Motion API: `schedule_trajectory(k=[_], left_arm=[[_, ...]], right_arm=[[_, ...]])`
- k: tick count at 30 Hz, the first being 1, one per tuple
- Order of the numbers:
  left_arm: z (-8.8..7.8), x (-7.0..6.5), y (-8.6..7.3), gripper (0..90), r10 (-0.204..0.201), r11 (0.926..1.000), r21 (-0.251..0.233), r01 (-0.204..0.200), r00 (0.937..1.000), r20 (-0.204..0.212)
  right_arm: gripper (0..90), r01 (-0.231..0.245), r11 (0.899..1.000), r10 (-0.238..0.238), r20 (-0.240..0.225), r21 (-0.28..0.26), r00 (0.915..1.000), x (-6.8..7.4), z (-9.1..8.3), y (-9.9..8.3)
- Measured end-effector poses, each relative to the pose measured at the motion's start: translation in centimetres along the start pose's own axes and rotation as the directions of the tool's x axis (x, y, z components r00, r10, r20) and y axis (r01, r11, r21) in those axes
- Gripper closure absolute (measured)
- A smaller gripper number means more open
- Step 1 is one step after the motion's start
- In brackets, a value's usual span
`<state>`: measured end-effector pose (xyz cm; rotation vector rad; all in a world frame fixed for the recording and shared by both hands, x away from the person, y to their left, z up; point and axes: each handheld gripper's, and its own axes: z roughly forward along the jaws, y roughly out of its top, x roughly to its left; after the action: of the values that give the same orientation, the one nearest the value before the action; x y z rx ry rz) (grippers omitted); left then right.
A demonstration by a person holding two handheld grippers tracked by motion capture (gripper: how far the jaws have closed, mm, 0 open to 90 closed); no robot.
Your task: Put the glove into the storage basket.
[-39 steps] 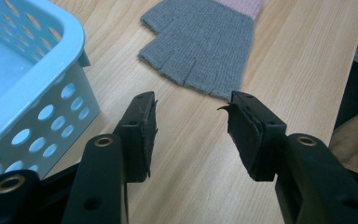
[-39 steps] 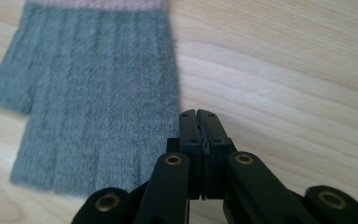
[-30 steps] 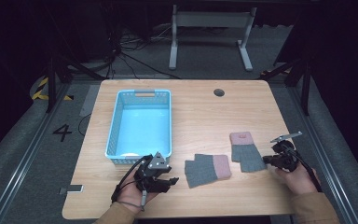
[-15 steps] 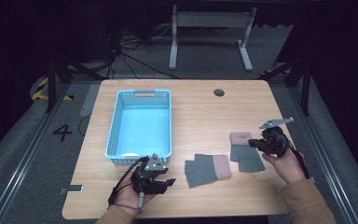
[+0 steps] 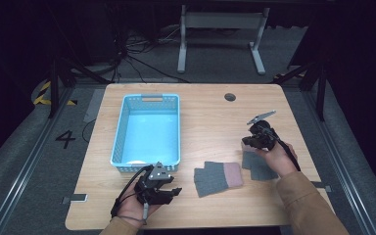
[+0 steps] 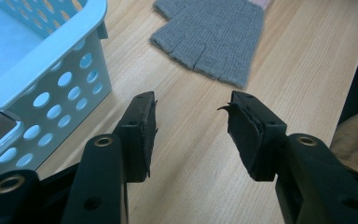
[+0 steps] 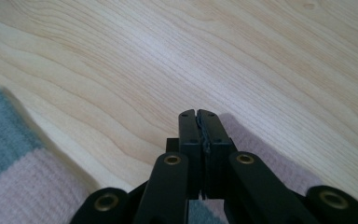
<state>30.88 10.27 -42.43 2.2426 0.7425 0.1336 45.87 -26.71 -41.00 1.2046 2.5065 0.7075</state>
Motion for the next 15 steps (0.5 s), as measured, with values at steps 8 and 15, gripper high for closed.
schedule_trajectory(k=[8, 15], left_arm=[[0.1, 0.0, 0.0, 52.2, 0.001, 1.0000, 0.001, -0.001, 1.0000, 0.000], [0.0, -0.1, -0.1, 52.2, -0.004, 1.0000, 0.005, 0.004, 1.0000, -0.002]], right_arm=[[88.0, -0.005, 1.000, 0.005, 0.007, 0.030, 1.0000, -0.2, 1.7, 0.4], [88.2, -0.003, 0.999, 0.003, 0.005, 0.040, 1.0000, -0.2, 2.4, 0.5]])
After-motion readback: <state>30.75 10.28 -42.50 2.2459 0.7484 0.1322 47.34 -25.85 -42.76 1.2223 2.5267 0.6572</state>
